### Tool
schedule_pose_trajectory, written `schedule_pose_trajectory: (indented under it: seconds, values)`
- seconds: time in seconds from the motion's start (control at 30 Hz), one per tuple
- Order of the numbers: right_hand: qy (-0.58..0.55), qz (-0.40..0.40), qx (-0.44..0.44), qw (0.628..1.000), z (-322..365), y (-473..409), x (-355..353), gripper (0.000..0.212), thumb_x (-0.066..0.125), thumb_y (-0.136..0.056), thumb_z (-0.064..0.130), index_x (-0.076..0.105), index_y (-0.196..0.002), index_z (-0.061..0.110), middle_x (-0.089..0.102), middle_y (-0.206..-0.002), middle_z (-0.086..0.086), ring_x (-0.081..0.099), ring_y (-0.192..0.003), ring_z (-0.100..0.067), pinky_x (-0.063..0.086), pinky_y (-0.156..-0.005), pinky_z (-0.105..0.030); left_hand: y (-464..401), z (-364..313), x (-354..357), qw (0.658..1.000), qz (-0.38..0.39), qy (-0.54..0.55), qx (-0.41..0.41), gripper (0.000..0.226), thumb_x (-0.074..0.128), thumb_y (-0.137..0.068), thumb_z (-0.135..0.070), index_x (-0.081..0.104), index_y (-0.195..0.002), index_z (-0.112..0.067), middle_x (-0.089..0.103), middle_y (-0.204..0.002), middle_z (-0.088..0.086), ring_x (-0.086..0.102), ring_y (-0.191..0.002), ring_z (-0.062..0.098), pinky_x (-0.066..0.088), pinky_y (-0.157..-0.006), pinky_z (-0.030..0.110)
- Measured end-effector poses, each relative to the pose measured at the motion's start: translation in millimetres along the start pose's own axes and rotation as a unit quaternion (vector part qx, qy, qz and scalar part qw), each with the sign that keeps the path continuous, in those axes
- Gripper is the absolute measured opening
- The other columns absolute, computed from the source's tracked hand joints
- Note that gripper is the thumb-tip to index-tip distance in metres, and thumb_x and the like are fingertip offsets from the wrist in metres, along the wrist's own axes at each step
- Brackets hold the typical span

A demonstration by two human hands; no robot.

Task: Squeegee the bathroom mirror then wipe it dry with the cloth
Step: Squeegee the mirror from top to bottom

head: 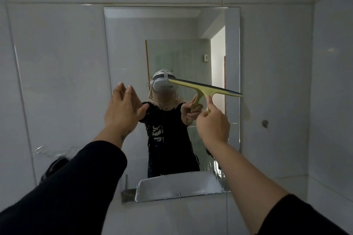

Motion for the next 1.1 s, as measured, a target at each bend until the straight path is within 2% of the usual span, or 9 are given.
schedule_pose_trajectory:
  seconds: [0.07,0.13,0.27,0.37,0.5,0.63,0.8,0.97,1.1]
  values:
    - [-0.014,-0.001,0.002,1.000,5,8,9,0.053,0.041,-0.095,0.017,0.035,-0.145,0.034,0.071,-0.095,-0.010,0.065,-0.086,-0.030,0.054,-0.077,-0.041,0,1,0,1.000,-0.006,-0.001,-0.001,0.080,0.047,-0.087,-0.063,0.020,-0.150,-0.020,0.005,-0.158,0.001,0.018,-0.143,0.026,0.034,-0.109,0.047]
    - [-0.009,0.011,-0.009,1.000,10,15,17,0.053,0.042,-0.095,0.017,0.035,-0.145,0.033,0.070,-0.094,-0.009,0.065,-0.085,-0.027,0.051,-0.075,-0.035,0,0,-2,1.000,-0.008,0.002,0.003,0.073,0.036,-0.091,-0.060,0.023,-0.149,-0.018,0.006,-0.158,0.002,0.018,-0.143,0.026,0.034,-0.110,0.048]
    - [0.005,0.037,-0.055,0.998,23,34,34,0.053,0.043,-0.096,0.015,0.034,-0.145,0.031,0.068,-0.108,0.000,0.054,-0.077,-0.013,0.038,-0.064,-0.022,-2,-1,-8,1.000,0.000,0.018,-0.003,0.064,0.026,-0.094,-0.055,0.033,-0.145,-0.017,0.013,-0.157,0.001,0.028,-0.140,0.026,0.036,-0.107,0.049]
    - [0.017,0.037,-0.069,0.997,26,39,46,0.053,0.041,-0.095,0.016,0.033,-0.145,0.032,0.067,-0.106,-0.006,0.051,-0.073,-0.015,0.038,-0.062,-0.024,-3,0,-15,1.000,-0.014,0.026,0.006,0.057,0.028,-0.096,-0.049,0.039,-0.141,-0.015,0.024,-0.154,0.002,0.034,-0.136,0.025,0.037,-0.106,0.046]
    - [0.058,0.087,-0.132,0.986,35,55,61,0.056,0.040,-0.094,0.014,0.031,-0.146,0.032,0.063,-0.112,-0.010,0.062,-0.092,-0.026,0.049,-0.070,-0.032,-4,3,-23,0.998,-0.027,0.044,0.021,0.043,0.032,-0.099,-0.040,0.046,-0.132,-0.017,0.033,-0.148,0.002,0.037,-0.133,0.022,0.035,-0.105,0.042]
    - [0.080,0.108,-0.147,0.980,38,59,66,0.058,0.040,-0.094,0.013,0.028,-0.148,0.032,0.060,-0.115,-0.011,0.060,-0.098,-0.028,0.049,-0.073,-0.034,-3,8,-21,0.998,0.005,0.046,0.032,0.044,0.032,-0.098,-0.040,0.045,-0.133,-0.016,0.025,-0.151,0.000,0.035,-0.135,0.020,0.036,-0.105,0.042]
    - [0.160,0.162,-0.220,0.948,38,66,67,0.061,0.039,-0.092,0.013,0.026,-0.148,0.033,0.060,-0.115,-0.012,0.060,-0.098,-0.031,0.038,-0.066,-0.031,-2,7,-19,0.999,0.012,0.018,0.030,0.047,0.033,-0.099,-0.039,0.041,-0.137,-0.012,0.019,-0.154,0.004,0.035,-0.135,0.026,0.036,-0.106,0.044]
    - [0.250,0.167,-0.281,0.912,33,53,50,0.064,0.041,-0.090,0.012,0.025,-0.148,0.035,0.060,-0.111,-0.011,0.060,-0.096,-0.033,0.038,-0.064,-0.033,10,3,-13,0.999,-0.023,-0.009,0.034,0.050,0.041,-0.096,-0.031,0.034,-0.143,-0.014,0.018,-0.156,0.008,0.030,-0.137,0.031,0.024,-0.113,0.049]
    - [0.302,0.151,-0.309,0.889,24,41,30,0.064,0.039,-0.090,0.012,0.026,-0.146,0.042,0.059,-0.111,-0.009,0.060,-0.094,-0.030,0.036,-0.062,-0.032,24,1,-1,0.998,-0.024,-0.024,0.045,0.055,0.047,-0.094,-0.028,0.029,-0.145,-0.020,0.013,-0.157,0.006,0.026,-0.139,0.030,0.023,-0.113,0.048]
Point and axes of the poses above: each hand's wrist, its own y-axis away from the middle knuckle, its own x-axis out of the palm, z = x × y, the point moved 1 cm from there along -y, towards the middle knuckle
